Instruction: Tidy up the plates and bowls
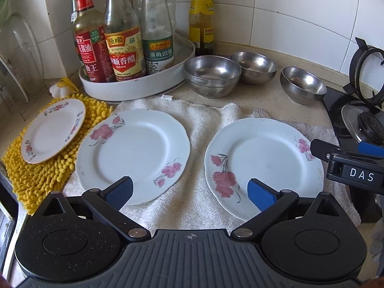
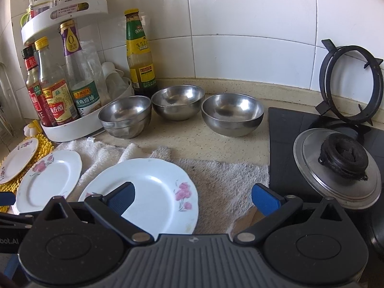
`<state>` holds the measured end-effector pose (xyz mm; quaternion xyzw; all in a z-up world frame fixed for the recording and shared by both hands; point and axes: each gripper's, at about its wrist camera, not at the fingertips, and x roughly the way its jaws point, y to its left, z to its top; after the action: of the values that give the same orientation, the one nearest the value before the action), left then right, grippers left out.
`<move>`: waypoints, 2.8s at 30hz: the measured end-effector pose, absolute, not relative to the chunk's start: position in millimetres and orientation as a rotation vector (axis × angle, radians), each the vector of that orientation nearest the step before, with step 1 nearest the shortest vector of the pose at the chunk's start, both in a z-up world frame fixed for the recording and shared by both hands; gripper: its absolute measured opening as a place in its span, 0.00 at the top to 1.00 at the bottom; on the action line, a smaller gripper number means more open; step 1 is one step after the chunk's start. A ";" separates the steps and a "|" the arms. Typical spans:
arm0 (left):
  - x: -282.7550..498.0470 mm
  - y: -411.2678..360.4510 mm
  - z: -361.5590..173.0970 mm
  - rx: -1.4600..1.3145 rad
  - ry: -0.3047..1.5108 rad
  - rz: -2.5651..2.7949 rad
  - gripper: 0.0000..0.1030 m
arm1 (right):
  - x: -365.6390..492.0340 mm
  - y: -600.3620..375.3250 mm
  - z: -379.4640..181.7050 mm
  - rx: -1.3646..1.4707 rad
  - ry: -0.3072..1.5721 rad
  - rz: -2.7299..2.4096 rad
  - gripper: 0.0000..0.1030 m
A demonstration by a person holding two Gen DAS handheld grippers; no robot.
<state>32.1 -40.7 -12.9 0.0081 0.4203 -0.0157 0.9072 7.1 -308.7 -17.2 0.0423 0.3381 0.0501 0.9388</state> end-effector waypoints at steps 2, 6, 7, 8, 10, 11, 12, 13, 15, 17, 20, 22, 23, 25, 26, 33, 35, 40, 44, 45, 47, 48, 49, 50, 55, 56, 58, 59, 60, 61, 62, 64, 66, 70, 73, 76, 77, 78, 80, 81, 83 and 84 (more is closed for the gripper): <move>34.2 -45.7 -12.9 0.016 0.870 -0.033 0.00 | 11.2 -312.5 -18.7 0.086 0.696 0.110 0.00; 39.8 -53.9 -15.3 0.015 0.888 -0.026 0.00 | 18.5 -321.2 -22.7 0.086 0.705 0.124 0.00; 41.0 -55.5 -16.6 0.014 0.895 -0.021 0.00 | 20.2 -323.1 -23.8 0.087 0.709 0.127 0.00; 42.5 -57.2 -17.9 0.011 0.903 -0.019 0.00 | 21.9 -325.3 -24.8 0.088 0.714 0.133 0.00; 44.9 -61.4 -20.7 0.014 0.920 -0.012 0.00 | 24.8 -327.5 -26.8 0.084 0.719 0.145 0.00; 46.0 -63.7 -21.6 0.015 0.924 -0.010 0.00 | 26.1 -328.4 -27.7 0.081 0.721 0.150 0.00; 47.0 -65.3 -22.2 0.016 0.927 -0.008 0.00 | 27.7 -329.5 -28.5 0.080 0.723 0.156 0.00; 48.1 -68.6 -22.8 0.019 0.933 -0.002 0.00 | 29.3 -330.7 -29.5 0.081 0.725 0.161 0.00; 49.7 -73.0 -23.0 0.016 0.939 0.002 0.00 | 32.6 -333.3 -31.5 0.080 0.729 0.169 0.00; 51.1 -76.7 -23.9 0.016 0.944 0.010 0.00 | 35.6 -335.3 -34.0 0.085 0.736 0.172 0.00; 53.1 -81.0 -25.0 0.002 0.949 0.009 0.00 | 40.2 -336.2 -37.1 0.088 0.754 0.184 0.00; 55.2 -82.8 -26.0 -0.008 0.954 0.011 0.00 | 42.5 -335.7 -38.3 0.083 0.760 0.187 0.00; 56.3 -82.8 -27.4 -0.003 0.957 0.016 0.00 | 43.6 -335.5 -38.9 0.082 0.762 0.188 0.00; 59.0 -83.4 -29.7 0.005 0.961 0.023 0.00 | 46.0 -335.4 -39.5 0.083 0.769 0.185 0.00; 60.6 -83.4 -30.9 0.005 0.965 0.023 0.00 | 47.1 -335.2 -39.5 0.083 0.769 0.180 0.00; 76.1 -85.9 -33.3 0.011 0.971 -0.021 0.00 | 52.5 -335.9 -36.5 0.086 0.768 0.153 0.00; 79.1 -88.2 -32.7 0.020 0.966 -0.035 0.00 | 53.5 -336.7 -36.8 0.092 0.773 0.159 0.00; 81.6 -91.2 -34.3 0.035 0.980 -0.064 0.01 | 52.8 -336.3 -39.6 0.098 0.786 0.188 0.02; 82.1 -89.8 -38.6 0.049 0.991 -0.050 0.01 | 51.8 -333.4 -44.8 0.109 0.819 0.247 0.10; 82.0 -89.5 -40.0 0.050 0.997 -0.050 0.01 | 51.7 -332.2 -46.8 0.111 0.829 0.265 0.15; 81.3 -90.2 -42.8 0.052 1.007 -0.045 0.01 | 53.6 -331.5 -52.3 0.120 0.861 0.289 0.20; 81.4 -90.8 -44.3 0.051 1.013 -0.045 0.01 | 55.1 -331.2 -55.2 0.124 0.880 0.297 0.23; 82.0 -91.7 -45.6 0.051 1.018 -0.044 0.02 | 55.8 -330.9 -57.8 0.128 0.894 0.305 0.25; 82.5 -92.8 -46.7 0.051 1.022 -0.048 0.03 | 55.3 -329.9 -58.4 0.122 0.892 0.309 0.25; 85.5 -95.7 -53.2 0.041 1.051 -0.061 0.10 | 55.3 -323.3 -57.2 0.098 0.902 0.354 0.35; 86.3 -94.4 -54.4 0.027 1.058 -0.060 0.11 | 54.8 -321.3 -57.3 0.086 0.903 0.355 0.36; 87.7 -92.8 -56.2 0.009 1.070 -0.061 0.19 | 55.4 -320.6 -57.3 0.087 0.906 0.358 0.37; 87.9 -92.5 -56.7 0.009 1.071 -0.058 0.20 | 56.3 -321.6 -57.3 0.089 0.910 0.358 0.37; 87.9 -92.3 -56.8 0.006 1.071 -0.057 0.20 | 56.5 -321.5 -57.2 0.091 0.912 0.356 0.37; 87.8 -91.9 -56.6 0.002 1.069 -0.057 0.20 | 56.5 -321.6 -57.2 0.089 0.913 0.355 0.37; 87.8 -91.7 -56.5 0.001 1.068 -0.058 0.20 | 56.2 -321.7 -57.1 0.090 0.913 0.354 0.37; 87.8 -92.0 -56.2 -0.001 1.064 -0.057 0.20 | 55.3 -321.7 -57.1 0.091 0.914 0.353 0.37; 87.9 -91.6 -56.0 -0.003 1.061 -0.056 0.19 | 54.9 -321.4 -57.0 0.090 0.913 0.349 0.37; 89.1 -90.4 -56.7 -0.017 1.057 -0.043 0.19 | 53.1 -321.6 -56.9 0.090 0.912 0.344 0.37; 90.7 -90.0 -57.0 -0.029 1.055 -0.033 0.19 | 53.1 -321.2 -56.5 0.087 0.914 0.343 0.37; 91.6 -89.8 -58.0 -0.036 1.057 -0.024 0.19 | 53.3 -320.7 -56.2 0.087 0.918 0.342 0.36; 92.0 -89.8 -58.3 -0.035 1.056 -0.021 0.19 | 52.9 -320.8 -56.1 0.087 0.919 0.342 0.36; 92.6 -89.7 -58.9 -0.037 1.057 -0.016 0.19 | 52.7 -320.7 -56.2 0.089 0.920 0.344 0.36; 93.5 -88.7 -60.9 -0.042 1.059 -0.009 0.18 | 52.7 -320.9 -56.3 0.090 0.919 0.344 0.36; 93.4 -88.0 -61.0 -0.046 1.056 -0.005 0.18 | 52.9 -321.1 -56.2 0.090 0.920 0.346 0.36; 93.6 -88.3 -61.1 -0.044 1.052 -0.001 0.18 | 53.3 -321.2 -55.9 0.089 0.922 0.348 0.36; 93.7 -88.9 -61.0 -0.042 1.050 0.000 0.19 | 52.9 -321.0 -55.7 0.088 0.923 0.350 0.36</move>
<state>93.7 -88.9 -61.0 -0.0199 0.5013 0.0000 0.8650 52.9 -321.0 -55.7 0.0423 0.4428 0.1680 0.8798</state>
